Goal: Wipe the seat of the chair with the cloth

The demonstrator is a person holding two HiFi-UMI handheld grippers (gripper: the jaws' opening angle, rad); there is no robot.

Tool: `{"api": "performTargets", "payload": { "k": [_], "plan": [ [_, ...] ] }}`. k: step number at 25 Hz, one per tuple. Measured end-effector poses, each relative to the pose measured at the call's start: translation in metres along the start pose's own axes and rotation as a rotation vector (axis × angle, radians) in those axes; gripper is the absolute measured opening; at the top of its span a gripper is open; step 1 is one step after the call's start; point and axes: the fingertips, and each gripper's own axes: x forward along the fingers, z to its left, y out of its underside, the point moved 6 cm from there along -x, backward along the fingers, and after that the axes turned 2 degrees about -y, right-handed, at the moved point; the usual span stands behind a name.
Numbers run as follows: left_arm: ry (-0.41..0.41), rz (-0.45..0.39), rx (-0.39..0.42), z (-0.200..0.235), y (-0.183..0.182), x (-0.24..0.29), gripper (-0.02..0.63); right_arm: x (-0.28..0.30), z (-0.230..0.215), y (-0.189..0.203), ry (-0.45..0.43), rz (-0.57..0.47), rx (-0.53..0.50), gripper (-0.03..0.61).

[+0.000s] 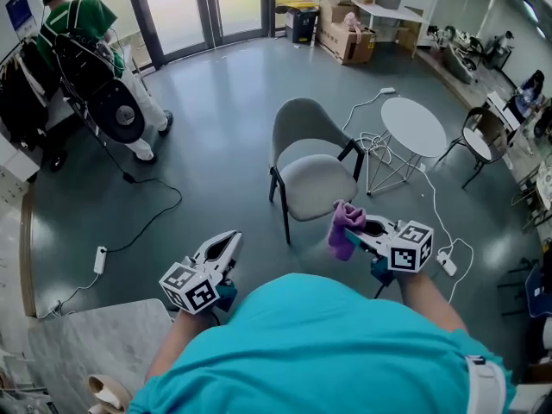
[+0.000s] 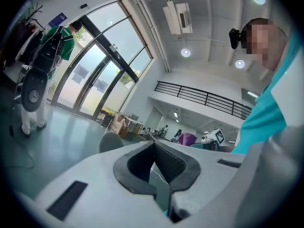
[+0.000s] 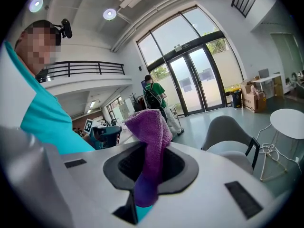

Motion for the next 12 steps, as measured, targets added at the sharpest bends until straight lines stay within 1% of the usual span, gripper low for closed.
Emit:
{"api": "performTargets", "payload": {
  "k": [3,5,7,10,12],
  "plan": [
    [-0.018,0.015,-0.001,0.012,-0.005,0.031,0.003,0.010,-0.039,-0.013,-0.019,-0.009,0.007,0.058],
    [-0.039,0.018,0.022,0.019,-0.009,0.056,0.003,0.017,-0.071,-0.020,-0.047,-0.014,0.005,0.058],
    [-0.078,0.007,0.043,0.027,-0.017,0.086,0.003,0.024,-0.110,-0.030,-0.082,-0.019,0.000,0.058],
    [-0.143,-0.021,0.021,0.033,-0.036,0.134,0.003,0.037,-0.170,-0.057,-0.132,-0.025,0.023,0.058],
    [-0.168,-0.015,0.014,0.033,-0.046,0.164,0.003,0.046,-0.202,-0.075,-0.185,-0.014,0.014,0.058]
  ]
}}
